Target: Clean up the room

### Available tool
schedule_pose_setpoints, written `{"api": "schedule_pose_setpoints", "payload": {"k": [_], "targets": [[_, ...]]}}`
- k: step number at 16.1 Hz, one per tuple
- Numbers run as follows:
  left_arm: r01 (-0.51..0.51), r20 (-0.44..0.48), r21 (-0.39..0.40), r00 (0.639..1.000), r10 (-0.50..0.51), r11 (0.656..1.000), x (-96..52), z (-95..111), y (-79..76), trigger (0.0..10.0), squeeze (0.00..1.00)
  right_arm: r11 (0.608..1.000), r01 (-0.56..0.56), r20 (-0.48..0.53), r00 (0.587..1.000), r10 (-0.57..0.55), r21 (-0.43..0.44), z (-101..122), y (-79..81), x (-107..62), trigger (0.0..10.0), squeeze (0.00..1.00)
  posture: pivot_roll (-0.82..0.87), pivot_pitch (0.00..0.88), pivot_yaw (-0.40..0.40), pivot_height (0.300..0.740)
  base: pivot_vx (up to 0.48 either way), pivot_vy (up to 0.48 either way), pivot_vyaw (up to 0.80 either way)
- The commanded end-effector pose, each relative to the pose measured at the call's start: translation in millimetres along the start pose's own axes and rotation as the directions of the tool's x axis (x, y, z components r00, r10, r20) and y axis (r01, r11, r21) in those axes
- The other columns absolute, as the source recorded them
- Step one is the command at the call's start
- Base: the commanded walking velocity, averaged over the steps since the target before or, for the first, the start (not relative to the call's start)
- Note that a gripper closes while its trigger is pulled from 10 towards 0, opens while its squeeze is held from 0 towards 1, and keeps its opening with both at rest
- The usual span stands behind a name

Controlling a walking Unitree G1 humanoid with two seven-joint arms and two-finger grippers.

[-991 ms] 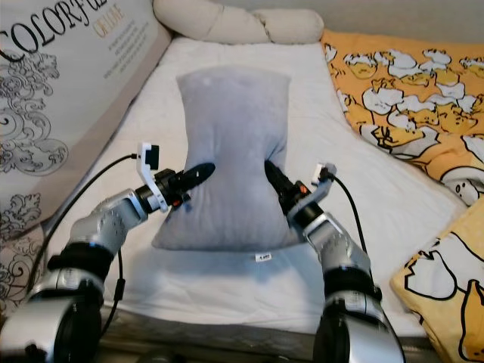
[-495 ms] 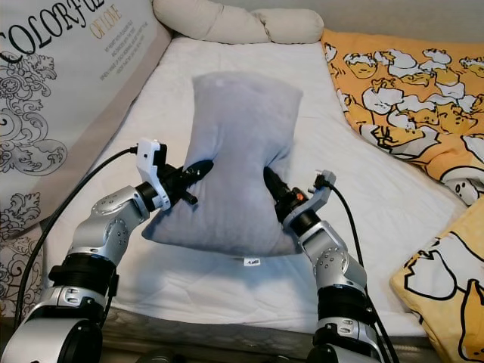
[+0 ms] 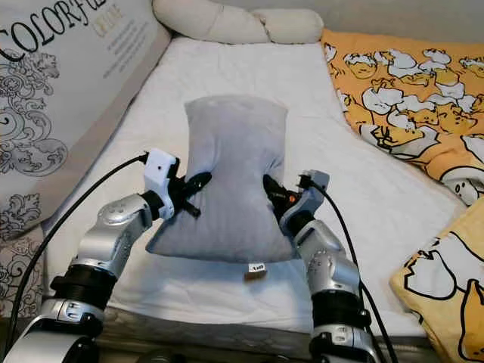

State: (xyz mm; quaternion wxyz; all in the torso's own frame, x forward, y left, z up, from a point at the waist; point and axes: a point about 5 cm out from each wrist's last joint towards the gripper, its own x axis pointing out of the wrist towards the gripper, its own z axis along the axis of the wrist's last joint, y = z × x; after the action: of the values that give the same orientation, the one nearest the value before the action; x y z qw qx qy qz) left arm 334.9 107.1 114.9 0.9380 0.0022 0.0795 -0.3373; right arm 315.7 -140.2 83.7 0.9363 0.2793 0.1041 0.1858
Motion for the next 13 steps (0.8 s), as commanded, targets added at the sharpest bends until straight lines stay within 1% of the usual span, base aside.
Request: {"api": "schedule_pose_setpoints", "payload": {"k": [1, 3, 4, 5, 7, 9, 13], "targets": [[0.001, 0.050, 0.078, 0.999, -0.005, 0.997, 1.9, 12.8, -3.5, 10.0, 0.00, 0.999, -0.025, 0.029, 0.999, 0.026, -0.031, 4.3, 9.1, 1.1, 10.0, 0.00, 0.04, 0.000, -0.007, 0.740, 0.000, 0.000, 0.00], [-0.010, 0.046, 0.087, 0.999, 0.006, 0.996, 2.8, 13.7, -2.9, 10.0, 0.00, 0.999, 0.010, 0.035, 0.999, -0.009, -0.030, 3.5, 7.7, 1.5, 10.0, 0.00, 0.04, 0.000, -0.002, 0.740, 0.000, 0.000, 0.00], [-0.014, 0.045, 0.092, 0.999, 0.010, 0.996, 3.7, 14.1, -2.6, 10.0, 0.00, 0.999, 0.022, 0.041, 0.999, -0.021, -0.029, 4.3, 6.7, 2.4, 10.0, 0.00, 0.04, 0.000, 0.001, 0.740, 0.000, 0.266, 0.00], [-0.018, 0.045, 0.095, 0.999, 0.013, 0.995, 4.1, 14.4, -2.5, 10.0, 0.00, 0.999, 0.025, 0.045, 0.999, -0.023, -0.030, 4.9, 6.6, 2.8, 10.0, 0.00, 0.04, 0.000, 0.001, 0.740, 0.000, 0.334, -0.43], [-0.027, 0.043, 0.109, 0.999, 0.022, 0.994, 5.9, 15.7, -2.5, 10.0, 0.00, 0.999, 0.023, 0.056, 0.998, -0.022, -0.022, 6.9, 7.8, 2.7, 10.0, 0.00, 0.03, 0.000, 0.003, 0.740, 0.000, 0.416, -0.77], [-0.032, 0.043, 0.112, 0.999, 0.028, 0.993, 6.3, 15.7, -2.0, 10.0, 0.00, 0.999, 0.021, 0.057, 0.998, -0.018, -0.040, 6.1, 9.5, 3.1, 10.0, 0.00, 0.03, 0.000, 0.002, 0.740, 0.000, 0.416, 0.00], [-0.041, 0.041, 0.125, 0.998, 0.036, 0.991, 7.7, 16.7, -0.9, 10.0, 0.00, 0.999, 0.023, 0.054, 0.998, -0.021, -0.042, 6.0, 9.3, 4.4, 10.0, 0.00, 0.03, 0.000, 0.004, 0.740, 0.000, 0.421, 0.00]]}}
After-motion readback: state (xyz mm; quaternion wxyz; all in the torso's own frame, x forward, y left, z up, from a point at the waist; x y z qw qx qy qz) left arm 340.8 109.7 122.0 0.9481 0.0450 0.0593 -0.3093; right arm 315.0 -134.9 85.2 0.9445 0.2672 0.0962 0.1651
